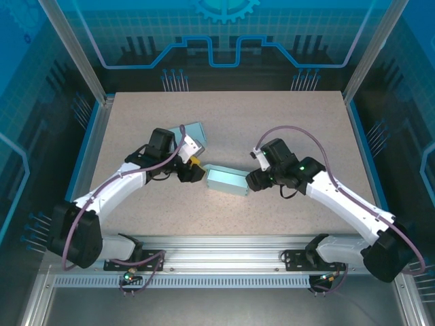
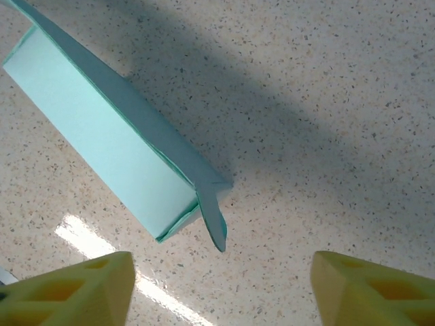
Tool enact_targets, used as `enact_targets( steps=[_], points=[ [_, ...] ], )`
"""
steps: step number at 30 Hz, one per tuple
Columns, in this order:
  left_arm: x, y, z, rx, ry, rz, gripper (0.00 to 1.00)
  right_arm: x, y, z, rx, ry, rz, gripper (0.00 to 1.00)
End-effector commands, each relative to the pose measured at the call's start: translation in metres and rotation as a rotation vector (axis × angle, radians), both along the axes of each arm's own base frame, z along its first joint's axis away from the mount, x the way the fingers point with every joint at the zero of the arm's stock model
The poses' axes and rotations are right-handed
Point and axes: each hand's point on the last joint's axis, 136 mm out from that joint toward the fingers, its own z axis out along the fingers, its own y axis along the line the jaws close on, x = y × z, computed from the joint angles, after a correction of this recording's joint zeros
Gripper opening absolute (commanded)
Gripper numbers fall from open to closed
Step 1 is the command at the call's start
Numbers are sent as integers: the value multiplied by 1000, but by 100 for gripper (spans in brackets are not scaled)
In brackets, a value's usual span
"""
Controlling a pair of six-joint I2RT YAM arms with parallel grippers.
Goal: Fold the paper box
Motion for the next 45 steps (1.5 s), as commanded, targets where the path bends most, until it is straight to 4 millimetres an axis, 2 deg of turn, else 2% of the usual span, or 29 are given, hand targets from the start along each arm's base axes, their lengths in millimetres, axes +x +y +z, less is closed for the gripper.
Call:
enact_targets(
  steps=[1, 3, 7, 14, 26, 28, 45],
  points=[
    [9, -6, 6, 19, -45, -33, 52, 5, 7, 6, -19, 2, -16, 64],
    [12, -7, 2, 35, -37, -38, 50, 8, 10, 4, -38, 8, -19, 61],
    [12, -11, -4, 47, -19, -71, 50, 10, 16, 0, -54, 19, -9, 61],
    [11, -15, -11, 53, -4, -124, 50, 8, 14, 0, -66, 41, -33, 61],
    [13, -11, -16, 89, 0, -113, 40, 0, 14, 2, -67, 66, -45, 58],
    [13, -10, -17, 95, 5, -112, 38, -1, 15, 1, -70, 72, -41, 55],
    [20, -11, -11, 89, -27, -92, 31, 1, 15, -11, -101, 95, -45, 46]
  ],
)
